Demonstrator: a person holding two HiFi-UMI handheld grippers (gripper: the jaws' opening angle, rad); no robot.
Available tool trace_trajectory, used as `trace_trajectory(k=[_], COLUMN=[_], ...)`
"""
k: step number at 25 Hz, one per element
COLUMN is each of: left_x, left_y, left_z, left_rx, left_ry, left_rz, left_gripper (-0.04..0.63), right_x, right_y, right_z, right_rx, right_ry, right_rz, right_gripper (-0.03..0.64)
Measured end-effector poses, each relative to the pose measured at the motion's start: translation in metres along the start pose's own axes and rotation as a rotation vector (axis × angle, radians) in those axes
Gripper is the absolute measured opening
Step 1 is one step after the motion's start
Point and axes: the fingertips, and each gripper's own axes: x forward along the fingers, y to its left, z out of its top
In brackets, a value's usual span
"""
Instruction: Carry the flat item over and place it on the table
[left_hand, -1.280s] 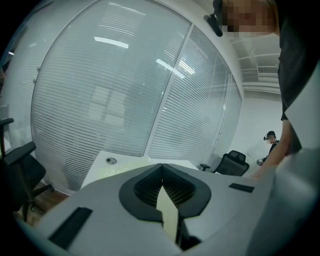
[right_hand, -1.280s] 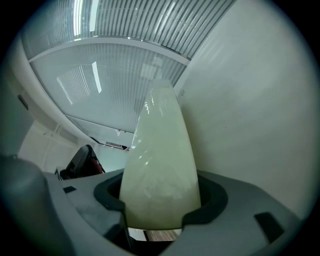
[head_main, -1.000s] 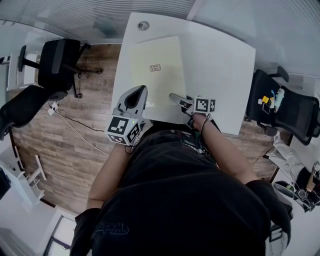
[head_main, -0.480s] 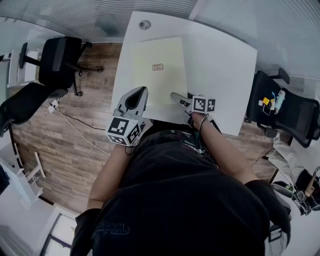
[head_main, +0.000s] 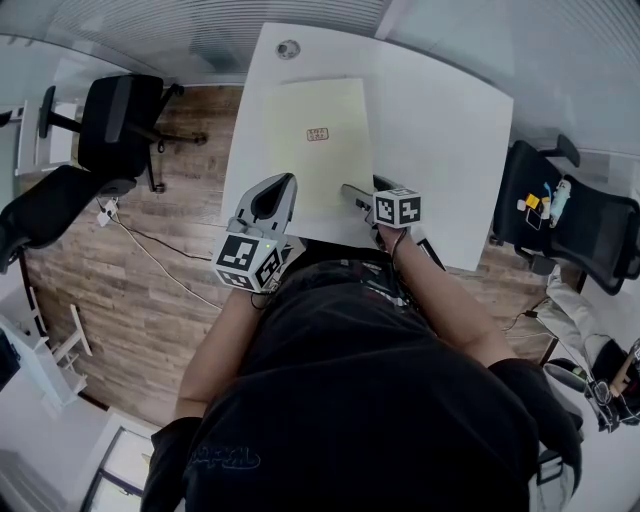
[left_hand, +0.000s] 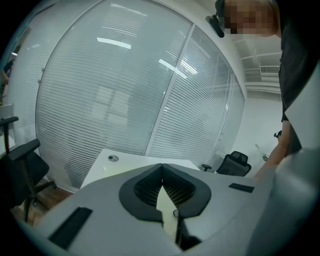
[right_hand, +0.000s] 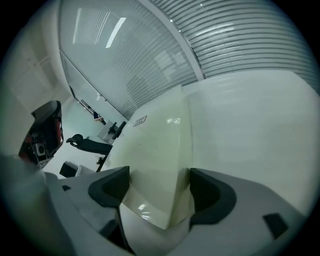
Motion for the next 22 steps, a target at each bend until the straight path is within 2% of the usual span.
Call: trace_trajectory(k=[8, 13, 22], left_x=[-0.012, -0.022, -0.05], left_y=[0.001, -0.007, -0.019], left_z=[0.002, 0.004, 0.016], left_rx=[0.003, 0.019, 0.06], left_ry=[-0.013, -0.031, -0.083], left_rz=[0.005, -0.005, -0.043], left_gripper=[0.015, 0.015, 0.015], right_x=[-0.016, -0.037, -0.083], right_y=[0.008, 0.021, 0.091], right_z=[0.016, 0.033, 0.063], right_rx=[-0.116, -0.2, -0.377], right_ry=[-0.05, -0.123, -0.291], right_rz=[-0.041, -0.05, -0.005], right_gripper=[0.376, 0.37, 0.183])
